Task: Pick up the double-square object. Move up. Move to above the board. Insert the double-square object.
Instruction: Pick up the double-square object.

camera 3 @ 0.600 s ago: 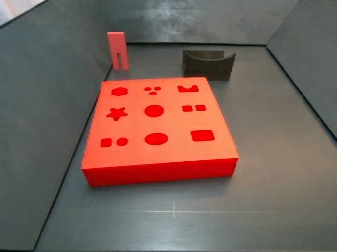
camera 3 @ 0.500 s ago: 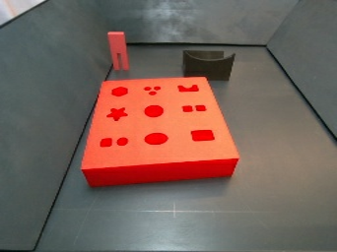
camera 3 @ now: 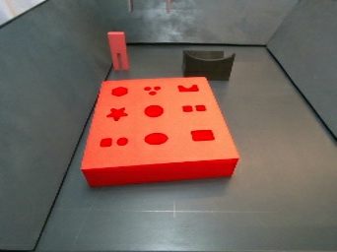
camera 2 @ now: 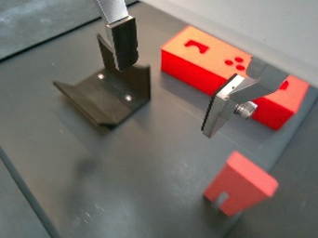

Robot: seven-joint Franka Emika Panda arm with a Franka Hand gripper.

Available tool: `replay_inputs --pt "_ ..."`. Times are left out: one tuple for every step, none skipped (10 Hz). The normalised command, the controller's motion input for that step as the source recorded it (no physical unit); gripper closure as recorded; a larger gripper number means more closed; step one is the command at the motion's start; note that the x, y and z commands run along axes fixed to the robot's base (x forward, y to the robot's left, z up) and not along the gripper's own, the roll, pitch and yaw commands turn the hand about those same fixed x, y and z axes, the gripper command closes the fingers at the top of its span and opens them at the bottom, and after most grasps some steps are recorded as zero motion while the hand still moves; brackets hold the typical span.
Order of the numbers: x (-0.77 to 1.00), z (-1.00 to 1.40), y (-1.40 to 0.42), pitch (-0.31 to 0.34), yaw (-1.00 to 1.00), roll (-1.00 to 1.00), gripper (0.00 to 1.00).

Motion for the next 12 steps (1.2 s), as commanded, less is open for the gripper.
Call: replay_inputs --pt "-1.0 -0.34 -0.06 -0.254 0.04 0.09 0.0" --pt "-0.96 -0.23 -0.01 -0.236 0.11 0.1 0.0" --pt "-0.97 -0.08 0.0 -0.216 0.12 0.08 0.0" --pt "-1.0 0.0 0.13 -0.187 0.07 0.07 0.0" --pt "-1.0 0.0 0.0 -0.219 0.05 0.1 0.0" --pt "-0.97 -0.37 -0.18 -0.271 0.01 0.16 0.0" --pt "-0.79 -0.62 -0.44 -0.234 0.05 0.21 0.0" --pt "-0.68 -0.68 -0.45 -0.211 0.1 0.22 0.0" --pt "-0.65 -0.7 -0.3 -0.2 0.17 0.25 0.0" --pt "-0.56 -0.73 -0.1 -0.211 0.25 0.21 0.0" --pt "-0.25 -0.7 0.13 -0.231 0.35 0.06 0.0" --pt "-0.06 -0.53 0.13 -0.181 0.35 0.0 0.0"
